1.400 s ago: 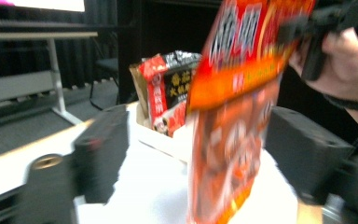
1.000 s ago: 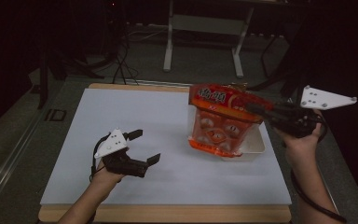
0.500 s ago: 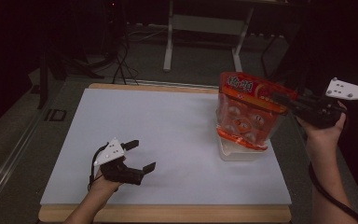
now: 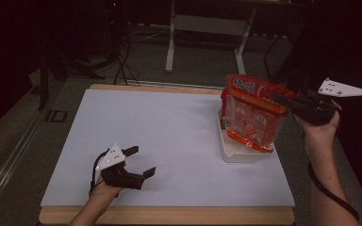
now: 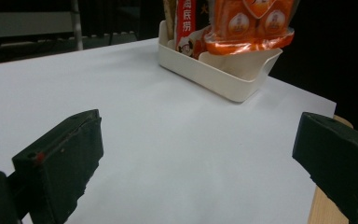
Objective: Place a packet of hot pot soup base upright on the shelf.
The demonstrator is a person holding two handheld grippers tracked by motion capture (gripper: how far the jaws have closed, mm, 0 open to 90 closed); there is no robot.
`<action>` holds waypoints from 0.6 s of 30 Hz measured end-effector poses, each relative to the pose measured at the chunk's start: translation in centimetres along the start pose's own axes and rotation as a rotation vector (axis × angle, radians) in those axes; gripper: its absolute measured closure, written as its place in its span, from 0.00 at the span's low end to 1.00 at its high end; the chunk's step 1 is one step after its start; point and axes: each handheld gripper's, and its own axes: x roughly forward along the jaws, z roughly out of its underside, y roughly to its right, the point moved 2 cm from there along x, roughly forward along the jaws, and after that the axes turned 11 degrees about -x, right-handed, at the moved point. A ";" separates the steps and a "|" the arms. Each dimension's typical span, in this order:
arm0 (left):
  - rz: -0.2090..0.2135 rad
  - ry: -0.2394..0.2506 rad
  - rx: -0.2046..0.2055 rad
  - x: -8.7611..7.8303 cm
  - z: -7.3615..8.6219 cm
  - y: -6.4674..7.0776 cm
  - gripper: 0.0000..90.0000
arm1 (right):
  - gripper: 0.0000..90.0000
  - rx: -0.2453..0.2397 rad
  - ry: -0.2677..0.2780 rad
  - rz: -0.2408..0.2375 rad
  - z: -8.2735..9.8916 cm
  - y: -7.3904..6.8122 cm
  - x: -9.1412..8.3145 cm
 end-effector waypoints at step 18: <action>-0.004 -0.009 -0.020 0.2 0.6 -0.4 0.03 | 1.00 0.070 -0.002 -0.030 3.7 -0.2 1.9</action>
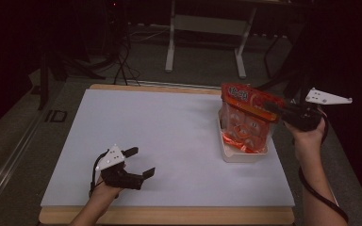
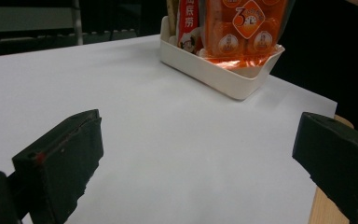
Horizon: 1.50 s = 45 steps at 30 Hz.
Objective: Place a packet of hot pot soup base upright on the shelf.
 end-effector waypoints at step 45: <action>0.009 -0.023 0.002 0.6 1.0 0.1 0.03 | 0.21 0.032 0.101 0.060 -1.0 -5.7 -1.3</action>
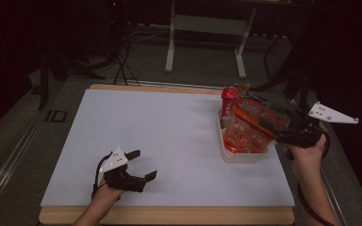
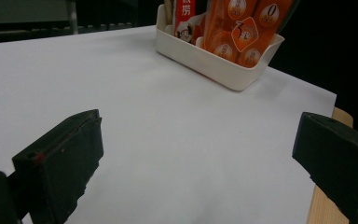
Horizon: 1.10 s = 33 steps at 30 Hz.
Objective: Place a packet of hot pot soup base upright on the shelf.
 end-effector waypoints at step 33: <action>0.018 0.002 0.038 -0.1 0.2 0.4 0.03 | 0.15 0.014 -0.107 -0.317 7.3 -8.8 6.2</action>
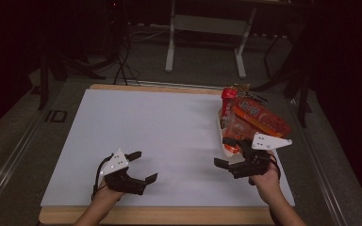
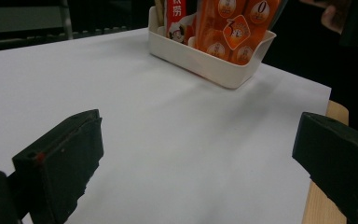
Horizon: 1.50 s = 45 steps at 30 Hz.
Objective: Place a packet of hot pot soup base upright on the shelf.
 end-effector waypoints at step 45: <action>0.017 -0.006 0.057 0.2 0.9 0.9 0.03 | 0.15 -0.035 -0.148 -0.023 5.4 -0.1 0.5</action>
